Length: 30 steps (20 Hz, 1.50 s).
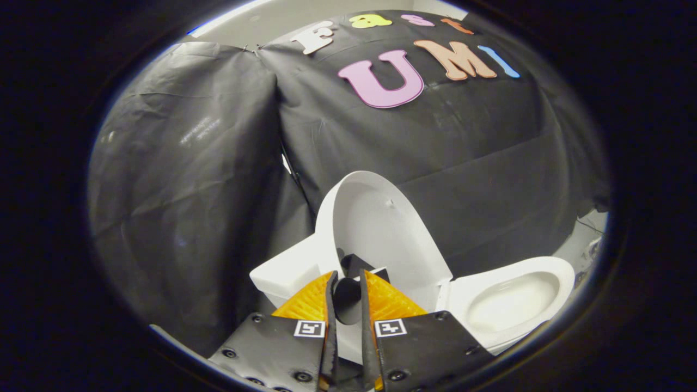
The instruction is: Open the toilet lid.
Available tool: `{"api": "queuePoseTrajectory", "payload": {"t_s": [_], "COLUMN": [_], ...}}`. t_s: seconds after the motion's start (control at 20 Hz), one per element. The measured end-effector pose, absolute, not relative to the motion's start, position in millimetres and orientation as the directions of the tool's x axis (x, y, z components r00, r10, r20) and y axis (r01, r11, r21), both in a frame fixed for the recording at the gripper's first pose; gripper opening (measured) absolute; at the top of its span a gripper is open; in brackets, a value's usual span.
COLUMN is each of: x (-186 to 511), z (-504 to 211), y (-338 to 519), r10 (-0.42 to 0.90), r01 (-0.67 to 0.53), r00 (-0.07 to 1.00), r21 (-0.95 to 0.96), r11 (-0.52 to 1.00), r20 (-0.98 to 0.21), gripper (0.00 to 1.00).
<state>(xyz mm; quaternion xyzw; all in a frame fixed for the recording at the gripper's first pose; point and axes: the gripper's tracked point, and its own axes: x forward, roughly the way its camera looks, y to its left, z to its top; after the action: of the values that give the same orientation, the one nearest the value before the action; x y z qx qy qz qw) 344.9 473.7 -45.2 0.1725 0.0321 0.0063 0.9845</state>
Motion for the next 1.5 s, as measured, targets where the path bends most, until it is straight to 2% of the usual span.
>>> {"api": "queuePoseTrajectory", "payload": {"t_s": [0.4,0.45,0.55,0.75,1.05,1.15,1.5], "x": [340,345,342,341,326,319,283], "z": [-44,-42,-35,-23,6,17,53], "y": [468,477,478,469,419,395,290], "r10": [0.007,0.041,0.053,0.02,-0.066,-0.104,-0.289], "r01": [0.016,-0.018,-0.034,-0.012,0.053,0.084,0.255], "r00": [0.998,0.997,0.998,1.0,0.997,0.994,0.951], "r21": [0.334,0.351,0.376,0.365,0.335,0.326,0.251], "r11": [0.942,0.936,0.926,0.931,0.941,0.942,0.934], "r20": [-0.068,-0.059,-0.041,-0.019,0.026,0.044,0.108], "gripper": [0.19,0.19,0.39,0.37,0.56,0.55,0.71]}}
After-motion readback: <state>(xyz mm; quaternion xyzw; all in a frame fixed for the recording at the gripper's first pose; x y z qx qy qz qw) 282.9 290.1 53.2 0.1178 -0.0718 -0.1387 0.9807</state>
